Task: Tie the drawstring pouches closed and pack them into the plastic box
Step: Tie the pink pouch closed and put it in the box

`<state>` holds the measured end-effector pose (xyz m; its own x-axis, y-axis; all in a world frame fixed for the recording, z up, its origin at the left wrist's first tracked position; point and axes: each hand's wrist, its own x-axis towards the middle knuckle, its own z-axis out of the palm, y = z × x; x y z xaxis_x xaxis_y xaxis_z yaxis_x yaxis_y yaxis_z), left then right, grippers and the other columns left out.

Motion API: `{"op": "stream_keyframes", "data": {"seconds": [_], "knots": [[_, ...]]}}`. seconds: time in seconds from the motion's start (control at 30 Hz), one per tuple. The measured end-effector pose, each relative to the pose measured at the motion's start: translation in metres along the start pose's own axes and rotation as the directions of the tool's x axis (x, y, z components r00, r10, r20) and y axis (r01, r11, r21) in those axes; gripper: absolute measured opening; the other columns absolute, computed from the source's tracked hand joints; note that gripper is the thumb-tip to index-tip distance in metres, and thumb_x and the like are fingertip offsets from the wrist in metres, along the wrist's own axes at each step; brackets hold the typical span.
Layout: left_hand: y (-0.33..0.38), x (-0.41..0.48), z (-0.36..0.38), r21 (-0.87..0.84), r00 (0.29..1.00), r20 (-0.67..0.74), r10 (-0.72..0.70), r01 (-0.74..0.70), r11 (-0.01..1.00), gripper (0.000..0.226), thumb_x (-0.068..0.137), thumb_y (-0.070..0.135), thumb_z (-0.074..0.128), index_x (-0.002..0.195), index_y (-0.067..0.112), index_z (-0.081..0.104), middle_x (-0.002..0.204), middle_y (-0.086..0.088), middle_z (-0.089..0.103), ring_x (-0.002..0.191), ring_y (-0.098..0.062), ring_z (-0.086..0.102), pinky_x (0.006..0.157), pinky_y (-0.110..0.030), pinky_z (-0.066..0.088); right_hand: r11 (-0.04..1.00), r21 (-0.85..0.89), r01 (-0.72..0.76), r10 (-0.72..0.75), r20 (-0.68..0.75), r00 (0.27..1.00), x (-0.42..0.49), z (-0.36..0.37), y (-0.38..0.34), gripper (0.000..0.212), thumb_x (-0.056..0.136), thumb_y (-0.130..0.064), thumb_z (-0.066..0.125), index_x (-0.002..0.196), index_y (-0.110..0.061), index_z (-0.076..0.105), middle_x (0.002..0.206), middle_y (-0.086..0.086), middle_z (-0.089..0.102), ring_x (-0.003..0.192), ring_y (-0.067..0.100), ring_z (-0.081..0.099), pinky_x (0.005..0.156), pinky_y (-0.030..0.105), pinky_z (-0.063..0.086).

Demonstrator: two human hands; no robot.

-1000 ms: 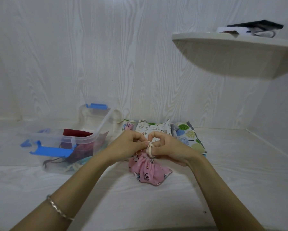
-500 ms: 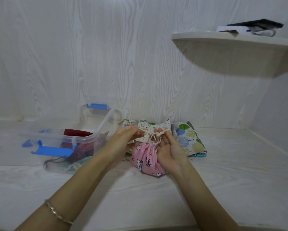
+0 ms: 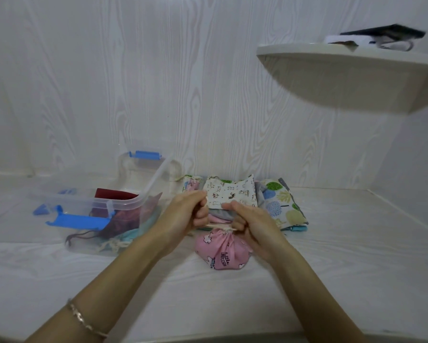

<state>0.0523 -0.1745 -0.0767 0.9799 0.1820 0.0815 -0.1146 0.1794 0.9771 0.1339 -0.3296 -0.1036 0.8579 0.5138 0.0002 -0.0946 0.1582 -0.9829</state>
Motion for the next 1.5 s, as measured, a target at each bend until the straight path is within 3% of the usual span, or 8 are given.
{"op": "stream_keyframes", "data": {"seconds": [0.13,0.23,0.5,0.67,0.93,1.17,1.33,1.5], "knots": [[0.018,0.005,0.011,0.224,0.991,0.005,0.131,-0.129,0.966,0.031,0.098,0.021,0.049,0.073,0.008,0.062,0.077,-0.010,0.068,0.070,-0.016,0.064,0.069,-0.026,0.054,0.768,-0.627,0.130,0.039,0.248,0.968,-0.003,0.006,-0.019,0.035,0.090,-0.018,0.061,0.057,-0.008,0.055,0.056,0.006,0.035,0.052,0.010,0.028,0.053,0.025,0.024],[0.019,0.017,0.014,0.344,0.993,-0.009,0.114,-0.104,0.933,0.028,0.097,0.023,0.052,0.087,0.007,0.072,0.089,-0.006,0.072,0.081,-0.014,0.066,0.073,-0.026,0.055,0.855,-0.512,0.079,0.120,0.344,0.931,-0.004,0.010,-0.024,0.020,0.079,-0.013,0.056,0.066,0.000,0.064,0.071,0.026,0.043,0.059,0.011,0.034,0.059,0.026,0.029],[-0.005,0.009,-0.001,0.377,0.995,0.033,-0.095,0.076,0.923,0.039,0.084,0.024,0.072,0.120,0.023,0.057,0.081,-0.003,0.073,0.077,-0.016,0.070,0.075,-0.029,0.058,0.976,-0.219,-0.011,0.054,0.194,0.979,-0.001,0.001,-0.010,0.029,0.097,-0.014,0.055,0.071,-0.009,0.069,0.058,-0.001,0.043,0.058,0.010,0.038,0.058,0.019,0.034],[-0.009,0.004,-0.011,0.502,0.998,0.010,0.057,-0.054,0.863,0.034,0.078,0.010,0.078,0.110,0.008,0.068,0.061,0.003,0.069,0.061,-0.006,0.066,0.071,-0.028,0.058,0.986,-0.165,0.005,0.013,0.110,0.994,0.001,0.002,-0.004,0.017,0.094,-0.010,0.059,0.099,-0.001,0.073,0.062,0.000,0.059,0.058,0.008,0.049,0.062,0.017,0.044],[-0.004,0.002,-0.020,0.741,0.985,0.157,0.075,-0.168,0.650,0.035,0.094,0.009,0.056,0.101,0.040,0.069,0.059,0.017,0.062,0.057,0.004,0.050,0.062,-0.014,0.049,0.876,-0.451,0.171,-0.169,0.044,0.985,-0.003,0.002,-0.004,0.024,0.092,-0.016,0.064,0.079,0.003,0.072,0.069,-0.011,0.071,0.074,-0.005,0.065,0.074,0.008,0.046],[-0.011,0.003,-0.008,0.571,0.984,0.155,0.081,-0.157,0.806,0.013,0.086,0.029,0.070,0.092,0.020,0.077,0.083,-0.010,0.074,0.072,-0.013,0.059,0.071,-0.031,0.046,0.955,-0.259,0.144,-0.118,0.114,0.986,-0.012,0.010,-0.011,0.015,0.089,-0.003,0.065,0.103,-0.004,0.060,0.070,0.011,0.071,0.068,0.016,0.069,0.067,0.023,0.056],[-0.014,0.005,-0.012,0.544,0.988,0.133,0.084,-0.143,0.827,0.016,0.084,0.026,0.072,0.081,0.012,0.078,0.059,-0.008,0.054,0.052,-0.011,0.034,0.050,-0.023,0.025,0.985,-0.132,0.115,-0.092,0.172,0.981,-0.015,0.005,-0.011,0.020,0.083,-0.008,0.070,0.094,-0.008,0.053,0.076,0.013,0.068,0.075,0.024,0.065,0.073,0.027,0.054],[-0.013,0.007,-0.011,0.591,0.989,0.142,0.044,-0.121,0.797,0.022,0.089,0.021,0.067,0.084,-0.001,0.069,0.060,-0.002,0.053,0.053,-0.009,0.042,0.051,-0.021,0.032,0.898,-0.350,0.268,-0.246,0.105,0.963,-0.017,0.008,-0.004,0.021,0.078,0.000,0.075,0.088,-0.011,0.060,0.074,0.003,0.067,0.071,0.013,0.063,0.069,0.023,0.052]]}}
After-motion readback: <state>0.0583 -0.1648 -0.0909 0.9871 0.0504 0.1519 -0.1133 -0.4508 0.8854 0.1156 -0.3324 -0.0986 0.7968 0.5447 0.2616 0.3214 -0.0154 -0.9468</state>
